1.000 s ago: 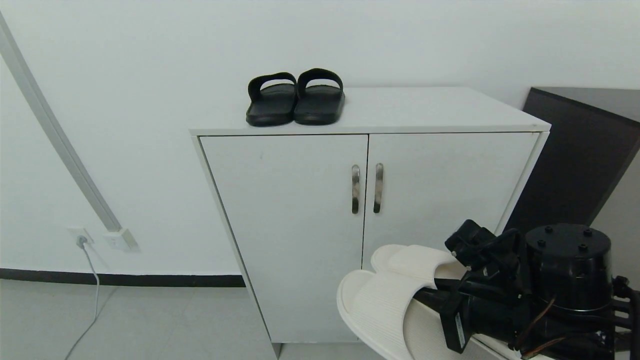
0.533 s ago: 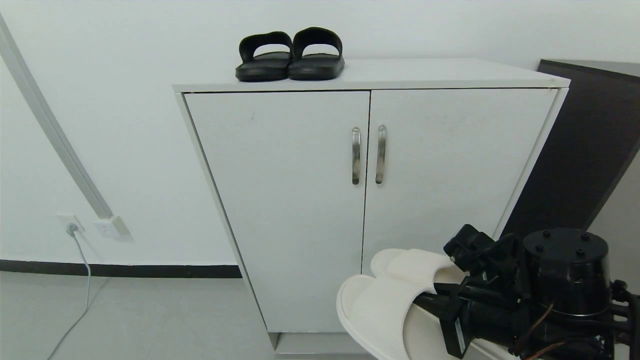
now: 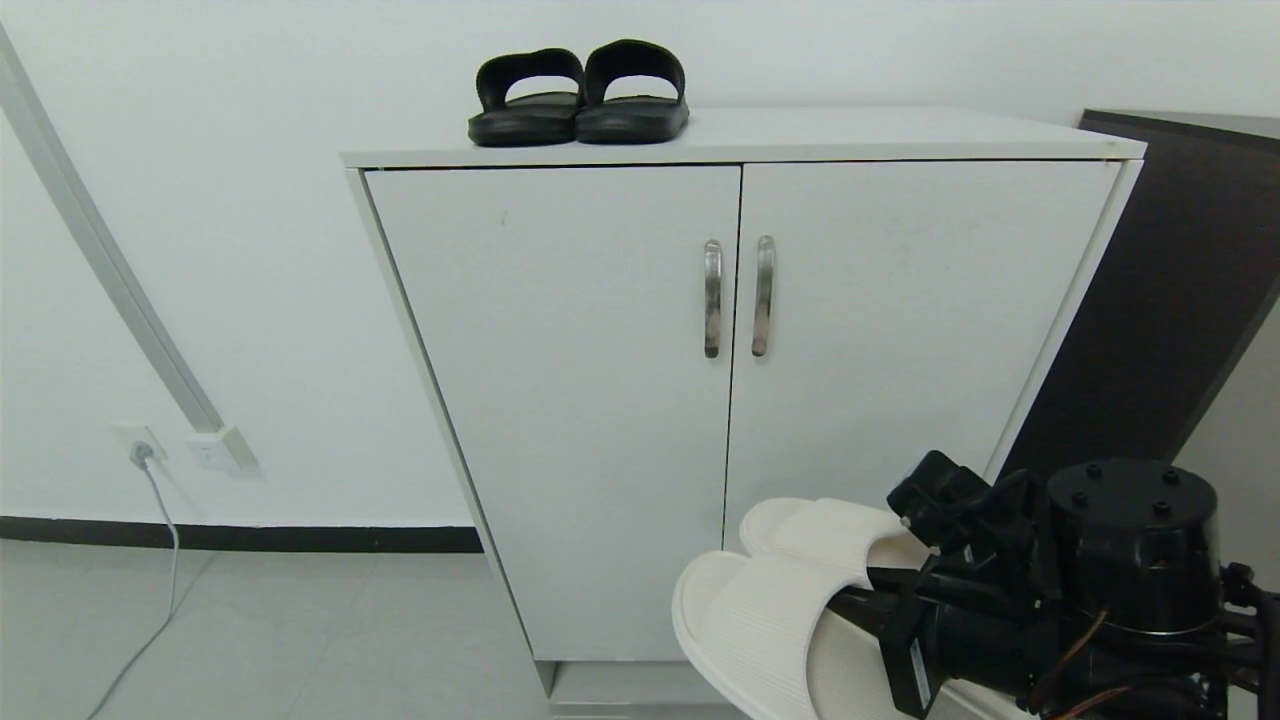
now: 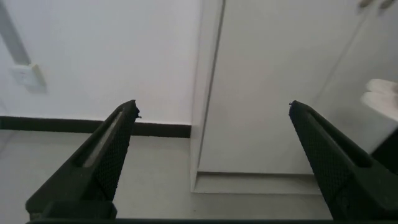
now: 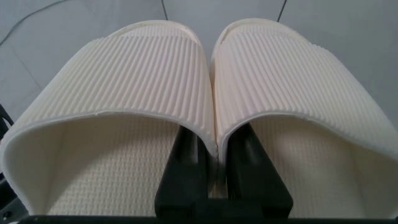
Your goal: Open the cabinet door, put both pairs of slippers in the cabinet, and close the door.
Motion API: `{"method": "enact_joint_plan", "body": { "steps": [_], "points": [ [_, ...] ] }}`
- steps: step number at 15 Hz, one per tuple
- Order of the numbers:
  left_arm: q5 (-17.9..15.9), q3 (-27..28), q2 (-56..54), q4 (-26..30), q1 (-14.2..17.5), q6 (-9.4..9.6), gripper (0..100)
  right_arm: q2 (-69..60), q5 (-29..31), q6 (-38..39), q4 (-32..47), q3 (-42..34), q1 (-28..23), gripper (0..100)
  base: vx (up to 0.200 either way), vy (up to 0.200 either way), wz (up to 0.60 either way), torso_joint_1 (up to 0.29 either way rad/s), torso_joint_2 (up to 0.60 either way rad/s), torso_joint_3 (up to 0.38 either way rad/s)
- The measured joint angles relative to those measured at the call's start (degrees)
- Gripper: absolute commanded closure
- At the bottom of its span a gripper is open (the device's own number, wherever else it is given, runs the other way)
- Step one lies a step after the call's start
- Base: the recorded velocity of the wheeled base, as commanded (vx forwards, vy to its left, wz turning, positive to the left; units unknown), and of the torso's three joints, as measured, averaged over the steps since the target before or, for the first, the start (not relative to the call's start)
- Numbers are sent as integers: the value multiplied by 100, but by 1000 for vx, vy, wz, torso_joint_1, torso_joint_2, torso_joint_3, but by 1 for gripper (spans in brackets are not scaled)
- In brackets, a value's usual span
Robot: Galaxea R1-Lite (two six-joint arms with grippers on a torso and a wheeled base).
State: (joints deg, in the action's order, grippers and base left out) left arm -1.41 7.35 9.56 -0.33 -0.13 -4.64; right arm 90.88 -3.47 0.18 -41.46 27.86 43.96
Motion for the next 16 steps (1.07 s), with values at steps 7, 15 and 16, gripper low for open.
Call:
{"method": "enact_joint_plan", "body": {
  "steps": [7, 15, 16],
  "points": [
    [-2198, 1025, 2804, -1337, -177, -41, 0, 10, -13, -2, -35, -22, 100, 100, 0, 0, 0, 0, 0, 0],
    [-2182, 2787, 6031, -2701, -3172, -299, 0, 127, 6, -76, -356, -129, 162, 100, 0, 0, 0, 0, 0, 0],
    [-2178, 3024, 6318, -2909, -3399, -562, 0, 134, 15, -73, -354, -129, 162, 100, 0, 0, 0, 0, 0, 0]
  ]
}}
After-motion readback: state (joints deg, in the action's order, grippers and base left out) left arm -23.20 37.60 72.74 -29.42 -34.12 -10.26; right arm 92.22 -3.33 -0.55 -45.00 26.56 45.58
